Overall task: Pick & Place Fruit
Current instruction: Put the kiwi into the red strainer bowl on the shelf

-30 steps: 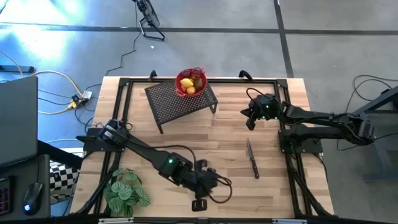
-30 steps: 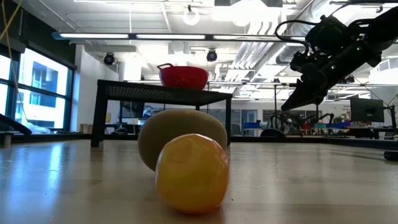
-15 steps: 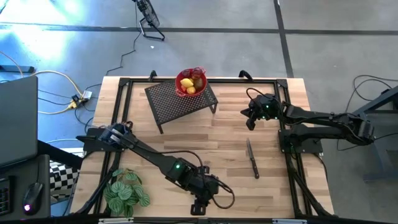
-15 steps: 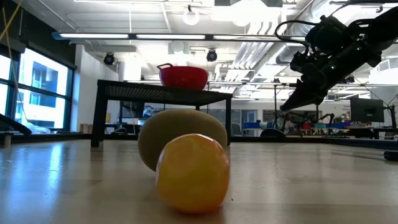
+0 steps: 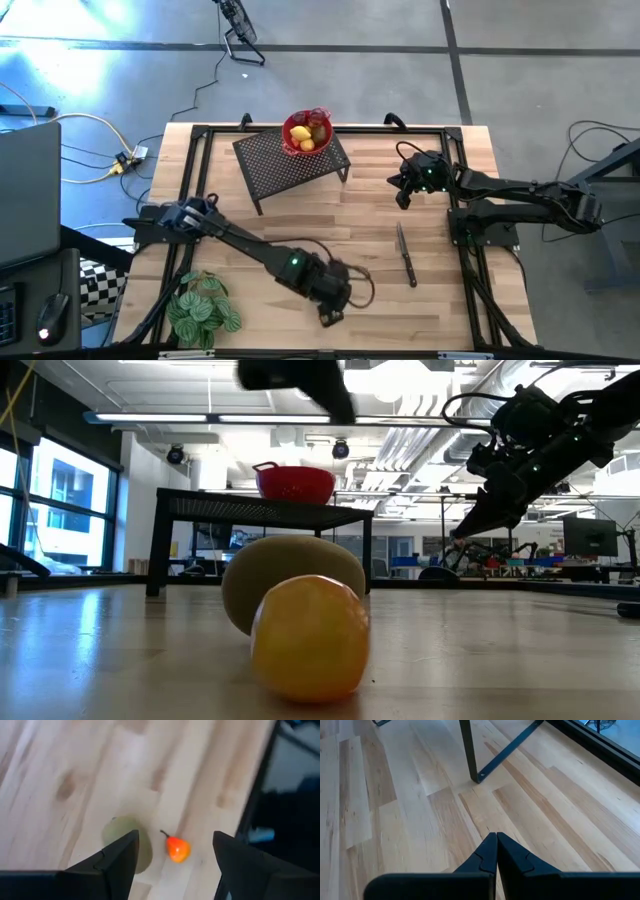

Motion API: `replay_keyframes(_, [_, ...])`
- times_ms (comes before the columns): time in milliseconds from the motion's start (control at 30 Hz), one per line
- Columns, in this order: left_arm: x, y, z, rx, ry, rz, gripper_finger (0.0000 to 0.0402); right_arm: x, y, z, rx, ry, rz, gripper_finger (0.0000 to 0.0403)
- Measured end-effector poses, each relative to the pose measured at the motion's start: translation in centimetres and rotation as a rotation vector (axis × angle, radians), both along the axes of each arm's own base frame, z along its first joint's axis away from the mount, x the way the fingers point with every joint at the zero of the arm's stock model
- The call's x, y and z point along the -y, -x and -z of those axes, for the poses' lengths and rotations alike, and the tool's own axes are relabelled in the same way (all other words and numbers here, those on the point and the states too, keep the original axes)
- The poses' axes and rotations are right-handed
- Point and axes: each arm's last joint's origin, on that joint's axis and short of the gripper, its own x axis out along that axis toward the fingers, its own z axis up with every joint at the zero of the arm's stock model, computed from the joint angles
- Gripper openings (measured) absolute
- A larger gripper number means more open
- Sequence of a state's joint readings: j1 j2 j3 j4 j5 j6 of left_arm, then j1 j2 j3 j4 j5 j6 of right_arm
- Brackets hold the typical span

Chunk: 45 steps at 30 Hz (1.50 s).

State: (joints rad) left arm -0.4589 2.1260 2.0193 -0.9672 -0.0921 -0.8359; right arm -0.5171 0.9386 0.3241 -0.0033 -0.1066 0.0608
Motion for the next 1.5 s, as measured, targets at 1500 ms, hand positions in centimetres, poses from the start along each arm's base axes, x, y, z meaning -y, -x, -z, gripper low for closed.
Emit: replay_keyframes(1500, [-1.4,-1.0,4.6,-0.249,0.054,-0.279,0.0248,0.0,0.1,0.1,-0.018,-0.002,-0.005,0.0002])
